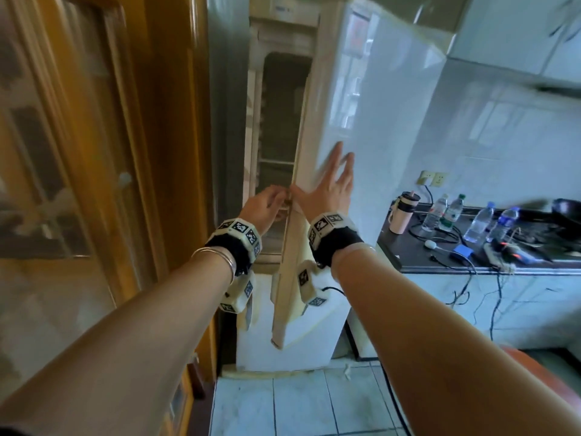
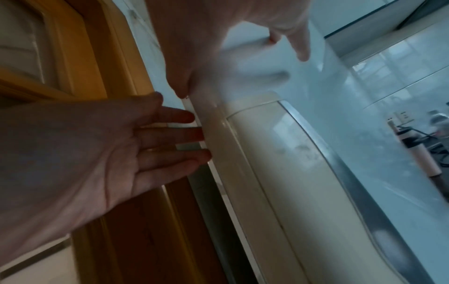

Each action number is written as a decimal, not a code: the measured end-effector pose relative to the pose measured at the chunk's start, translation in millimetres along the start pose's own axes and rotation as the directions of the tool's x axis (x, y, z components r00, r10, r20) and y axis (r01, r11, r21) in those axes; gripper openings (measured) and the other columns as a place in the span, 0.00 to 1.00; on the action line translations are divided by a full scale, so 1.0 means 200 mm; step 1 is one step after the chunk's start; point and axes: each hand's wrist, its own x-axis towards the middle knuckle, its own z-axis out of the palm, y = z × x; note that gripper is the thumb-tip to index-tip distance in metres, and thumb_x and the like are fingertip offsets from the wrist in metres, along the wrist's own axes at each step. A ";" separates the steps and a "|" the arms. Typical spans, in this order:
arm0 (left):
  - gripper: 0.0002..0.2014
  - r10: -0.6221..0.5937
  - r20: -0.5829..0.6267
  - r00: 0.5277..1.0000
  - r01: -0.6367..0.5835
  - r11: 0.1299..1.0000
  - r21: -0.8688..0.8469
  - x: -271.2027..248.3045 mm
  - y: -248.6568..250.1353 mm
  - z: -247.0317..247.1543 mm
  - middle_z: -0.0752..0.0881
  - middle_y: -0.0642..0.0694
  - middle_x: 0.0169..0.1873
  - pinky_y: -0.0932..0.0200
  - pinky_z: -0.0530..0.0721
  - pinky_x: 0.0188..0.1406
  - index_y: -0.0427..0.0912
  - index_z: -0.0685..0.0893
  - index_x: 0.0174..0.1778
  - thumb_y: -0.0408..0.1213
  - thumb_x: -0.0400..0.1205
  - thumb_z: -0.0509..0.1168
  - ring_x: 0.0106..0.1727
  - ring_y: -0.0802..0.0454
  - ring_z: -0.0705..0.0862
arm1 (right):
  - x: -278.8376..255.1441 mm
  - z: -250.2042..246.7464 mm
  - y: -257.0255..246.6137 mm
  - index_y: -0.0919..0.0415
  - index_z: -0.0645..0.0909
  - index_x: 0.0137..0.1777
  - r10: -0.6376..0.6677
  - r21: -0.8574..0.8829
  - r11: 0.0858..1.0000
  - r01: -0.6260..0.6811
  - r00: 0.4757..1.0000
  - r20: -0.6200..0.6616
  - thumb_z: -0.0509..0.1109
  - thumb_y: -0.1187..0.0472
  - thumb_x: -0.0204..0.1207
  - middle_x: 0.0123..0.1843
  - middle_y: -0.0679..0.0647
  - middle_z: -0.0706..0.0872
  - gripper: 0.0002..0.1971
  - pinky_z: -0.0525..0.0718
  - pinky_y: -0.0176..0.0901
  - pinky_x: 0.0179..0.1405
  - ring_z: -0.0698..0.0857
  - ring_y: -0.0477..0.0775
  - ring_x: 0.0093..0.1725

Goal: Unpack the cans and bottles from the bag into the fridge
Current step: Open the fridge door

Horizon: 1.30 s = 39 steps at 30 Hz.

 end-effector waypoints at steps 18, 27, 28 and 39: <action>0.18 -0.111 0.116 0.987 0.013 0.778 0.629 -0.32 0.33 0.75 0.82 0.34 0.63 0.52 0.77 0.60 0.37 0.76 0.66 0.38 0.88 0.47 0.62 0.38 0.81 | -0.38 -0.87 0.83 0.53 0.52 0.83 0.147 0.154 0.980 -0.130 0.983 -0.109 0.69 0.55 0.71 0.77 0.53 0.70 0.42 0.76 0.50 0.68 0.74 0.54 0.72; 0.17 -0.106 0.198 0.975 -0.049 0.760 0.648 -0.40 0.43 1.08 0.81 0.36 0.64 0.52 0.75 0.61 0.37 0.78 0.65 0.39 0.87 0.50 0.63 0.41 0.79 | -0.37 -1.24 1.27 0.62 0.55 0.82 0.250 -0.011 0.967 -0.256 0.954 -0.166 0.63 0.52 0.81 0.77 0.60 0.72 0.34 0.74 0.50 0.66 0.75 0.61 0.72; 0.17 -0.106 0.201 0.974 -0.051 0.758 0.651 -0.41 0.44 1.10 0.81 0.37 0.64 0.53 0.75 0.61 0.37 0.77 0.65 0.39 0.87 0.50 0.64 0.41 0.79 | -0.37 -1.26 1.31 0.62 0.54 0.82 0.270 -0.020 0.960 -0.278 0.947 -0.171 0.60 0.51 0.82 0.78 0.60 0.70 0.33 0.72 0.50 0.69 0.74 0.61 0.74; 0.20 -0.101 0.222 0.970 -0.080 0.727 0.682 -0.41 0.42 1.20 0.77 0.43 0.71 0.53 0.73 0.69 0.42 0.74 0.72 0.41 0.87 0.49 0.70 0.44 0.76 | -0.25 -1.35 1.57 0.60 0.38 0.84 0.503 0.020 0.861 -0.508 0.846 -0.180 0.50 0.47 0.86 0.83 0.64 0.57 0.35 0.63 0.64 0.75 0.65 0.67 0.79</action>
